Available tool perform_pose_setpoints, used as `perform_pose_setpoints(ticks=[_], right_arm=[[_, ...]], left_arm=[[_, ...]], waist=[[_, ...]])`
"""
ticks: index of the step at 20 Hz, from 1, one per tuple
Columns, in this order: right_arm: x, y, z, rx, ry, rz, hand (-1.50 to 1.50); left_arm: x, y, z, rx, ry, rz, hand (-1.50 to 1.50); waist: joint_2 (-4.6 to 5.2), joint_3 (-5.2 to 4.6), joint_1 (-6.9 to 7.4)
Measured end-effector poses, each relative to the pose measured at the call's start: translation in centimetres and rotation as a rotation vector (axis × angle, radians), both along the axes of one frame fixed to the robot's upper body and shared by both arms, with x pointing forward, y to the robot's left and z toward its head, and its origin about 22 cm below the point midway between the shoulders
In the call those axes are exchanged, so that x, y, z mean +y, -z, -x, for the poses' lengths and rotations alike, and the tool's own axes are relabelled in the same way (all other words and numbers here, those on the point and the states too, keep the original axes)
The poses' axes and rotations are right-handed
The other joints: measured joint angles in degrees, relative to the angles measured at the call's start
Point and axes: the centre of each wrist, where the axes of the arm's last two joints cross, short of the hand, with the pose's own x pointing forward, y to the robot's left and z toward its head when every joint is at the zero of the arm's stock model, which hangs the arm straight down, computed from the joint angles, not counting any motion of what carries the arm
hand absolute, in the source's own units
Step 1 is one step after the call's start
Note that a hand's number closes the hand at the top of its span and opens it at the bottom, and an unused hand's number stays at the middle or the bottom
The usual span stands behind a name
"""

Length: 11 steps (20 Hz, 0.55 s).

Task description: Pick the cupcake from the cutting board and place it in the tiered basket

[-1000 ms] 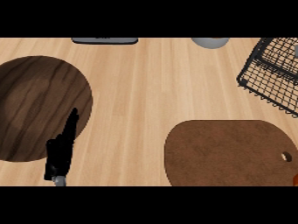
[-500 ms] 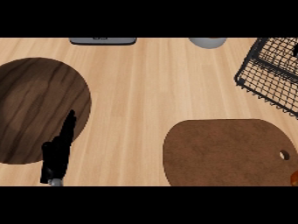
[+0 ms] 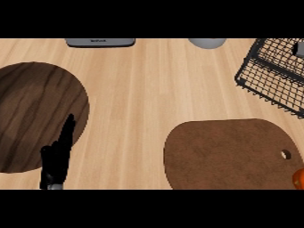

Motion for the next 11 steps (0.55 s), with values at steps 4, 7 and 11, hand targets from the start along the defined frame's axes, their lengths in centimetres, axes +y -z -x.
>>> perform_pose_setpoints(ticks=[4, 7, 11], right_arm=[[-3.9, -0.4, 6.0, -0.008, 0.035, -0.022, -1.50], [-6.0, 0.1, 10.5, 0.005, 0.027, -0.028, -1.50], [-7.9, -0.6, 15.8, 0.010, -0.009, -0.027, -1.50]], left_arm=[[0.6, -0.2, 0.2, 0.010, -0.005, 0.002, 0.00], [1.0, -0.2, 0.2, 0.013, -0.016, 0.005, 0.00], [1.1, -0.1, 0.6, 0.008, -0.021, 0.000, 0.00]], waist=[[-0.08, 0.00, -0.57], [-0.16, 0.04, -1.19], [-0.19, 0.06, -1.55]])
